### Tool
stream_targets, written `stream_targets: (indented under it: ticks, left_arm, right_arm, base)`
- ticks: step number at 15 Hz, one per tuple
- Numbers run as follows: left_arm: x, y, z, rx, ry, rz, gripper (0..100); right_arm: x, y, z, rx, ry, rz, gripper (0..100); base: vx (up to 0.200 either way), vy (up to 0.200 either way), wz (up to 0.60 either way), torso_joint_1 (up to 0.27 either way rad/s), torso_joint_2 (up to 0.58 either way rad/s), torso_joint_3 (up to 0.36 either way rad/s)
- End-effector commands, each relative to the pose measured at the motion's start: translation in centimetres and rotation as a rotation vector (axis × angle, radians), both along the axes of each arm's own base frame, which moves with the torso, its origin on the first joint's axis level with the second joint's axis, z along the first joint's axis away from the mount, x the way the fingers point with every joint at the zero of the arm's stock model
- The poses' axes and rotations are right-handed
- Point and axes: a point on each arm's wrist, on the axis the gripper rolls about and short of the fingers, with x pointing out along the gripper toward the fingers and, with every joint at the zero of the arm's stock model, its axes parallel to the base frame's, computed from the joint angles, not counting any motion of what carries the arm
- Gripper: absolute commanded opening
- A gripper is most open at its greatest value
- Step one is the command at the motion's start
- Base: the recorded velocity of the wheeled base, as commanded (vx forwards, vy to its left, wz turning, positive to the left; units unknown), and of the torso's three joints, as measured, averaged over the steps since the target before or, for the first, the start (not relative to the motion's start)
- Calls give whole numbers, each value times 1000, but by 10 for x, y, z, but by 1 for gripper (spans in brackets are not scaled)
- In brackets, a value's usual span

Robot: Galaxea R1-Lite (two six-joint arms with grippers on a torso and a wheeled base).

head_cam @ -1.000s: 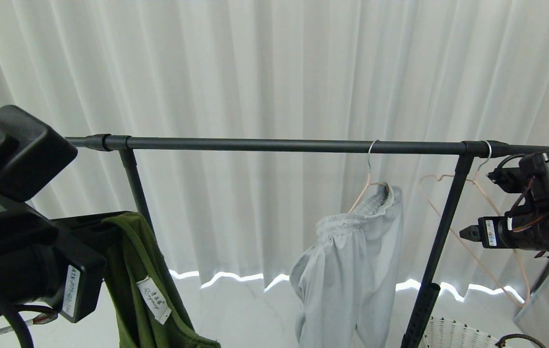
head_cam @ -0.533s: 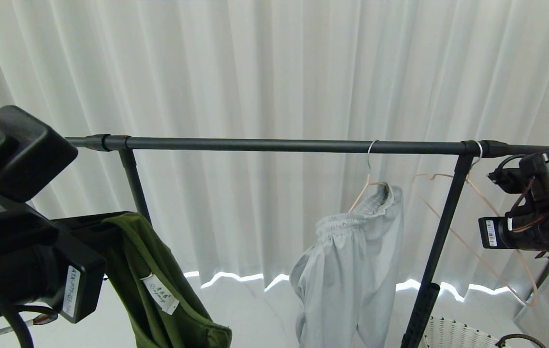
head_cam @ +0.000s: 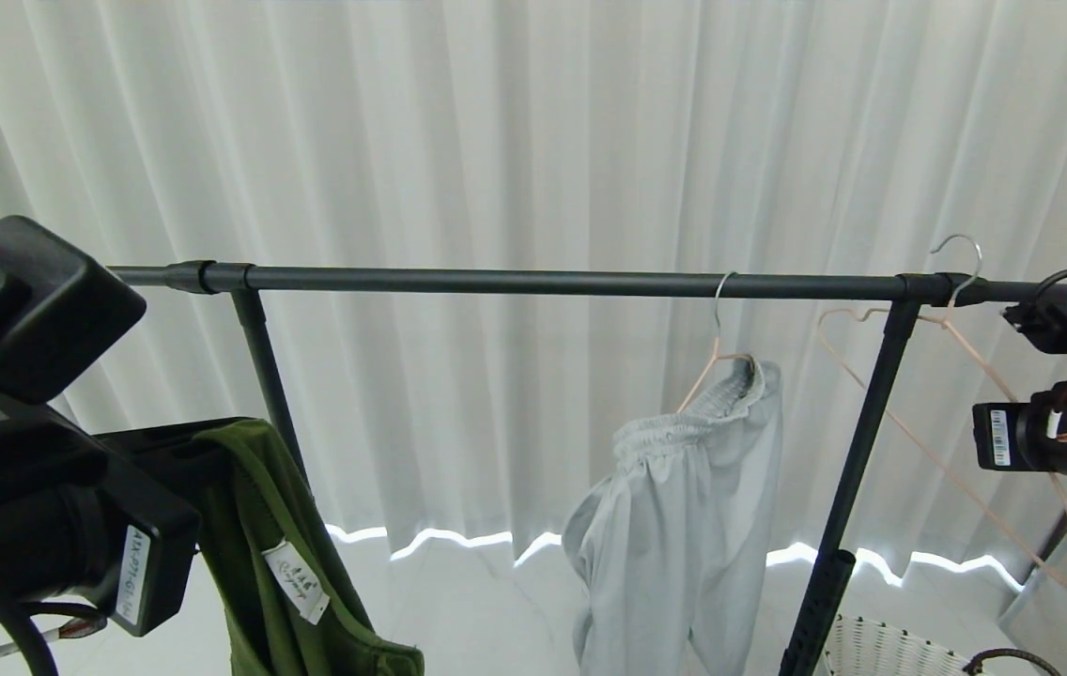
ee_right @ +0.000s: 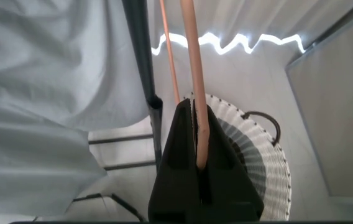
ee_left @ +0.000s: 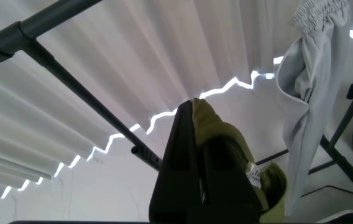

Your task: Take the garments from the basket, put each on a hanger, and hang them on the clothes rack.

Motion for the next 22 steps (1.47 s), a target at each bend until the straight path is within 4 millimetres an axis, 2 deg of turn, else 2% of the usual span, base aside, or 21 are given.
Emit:
stream_targets:
  ticks: [1,5,15,18,22]
  left_arm:
    - [-1,1,-1,3,1,0,0]
    - [-2,2,-1,9,-5,0,0]
    - [-5,6,-6,20,1,-2,0]
    - [-5,6,-9,28,8,-2,0]
    - [-4,4,-11,38,15,-3,0]
  right_arm:
    - [-24,-5,10,6,-34,-1,0]
    - [-59,-11,6,6,-48,-1,0]
    - [-114,-18,-17,-43,15,23,0]
    - [-123,-8,-16,-43,-9,136,0]
    - [-137,19,-11,-34,-41,413,0]
  base:
    - [0,0,0,0,0,0]
    - [-150,0,0,8,1,2]
    - [-200,0,0,-1,2,4]
    - [-67,0,0,2,2,-2]
    - [0,0,0,0,0,0]
